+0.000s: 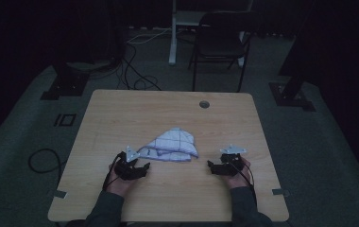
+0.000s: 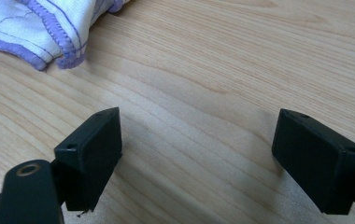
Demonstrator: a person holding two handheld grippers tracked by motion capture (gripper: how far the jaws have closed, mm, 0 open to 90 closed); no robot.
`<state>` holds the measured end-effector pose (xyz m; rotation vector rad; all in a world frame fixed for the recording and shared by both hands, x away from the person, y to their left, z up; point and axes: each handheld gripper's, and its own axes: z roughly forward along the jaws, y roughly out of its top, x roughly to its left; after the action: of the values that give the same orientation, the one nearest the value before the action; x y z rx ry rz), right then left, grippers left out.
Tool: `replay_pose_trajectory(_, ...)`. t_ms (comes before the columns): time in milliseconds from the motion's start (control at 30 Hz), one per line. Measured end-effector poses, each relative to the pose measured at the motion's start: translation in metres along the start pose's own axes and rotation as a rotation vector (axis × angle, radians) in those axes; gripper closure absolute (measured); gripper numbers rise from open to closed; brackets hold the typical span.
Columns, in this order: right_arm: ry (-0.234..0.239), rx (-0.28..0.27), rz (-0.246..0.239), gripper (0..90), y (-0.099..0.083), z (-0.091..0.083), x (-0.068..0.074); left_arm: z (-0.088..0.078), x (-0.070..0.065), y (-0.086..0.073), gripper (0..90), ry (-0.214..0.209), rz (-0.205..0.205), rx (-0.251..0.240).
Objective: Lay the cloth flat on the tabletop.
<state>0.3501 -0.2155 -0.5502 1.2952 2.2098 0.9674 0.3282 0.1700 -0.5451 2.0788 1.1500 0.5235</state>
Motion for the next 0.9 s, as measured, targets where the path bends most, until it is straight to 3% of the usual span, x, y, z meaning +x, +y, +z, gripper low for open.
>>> replay_pose_trajectory(467, 0.004, -0.007, -0.001, 25.6, -0.0011, -0.0029, -0.0011, 0.0010, -0.0006, 0.0009, 35.9, 0.003, -0.002, 0.000)
replay_pose_trajectory(733, -0.013, -0.006, 0.012, 40.5, -0.0008, -0.0062, -0.0038, 0.0011, -0.0009, 0.0010, 35.9, 0.005, -0.005, -0.001)
replay_pose_trajectory(767, -0.012, -0.003, 0.012, 46.7, -0.0006, -0.0076, -0.0040, 0.0011, -0.0009, 0.0012, 35.9, 0.005, -0.004, 0.001)
replay_pose_trajectory(900, -0.011, -0.005, 0.002, 50.1, 0.0006, -0.0092, -0.0025, 0.0012, -0.0007, 0.0014, 36.0, 0.004, -0.002, 0.002)
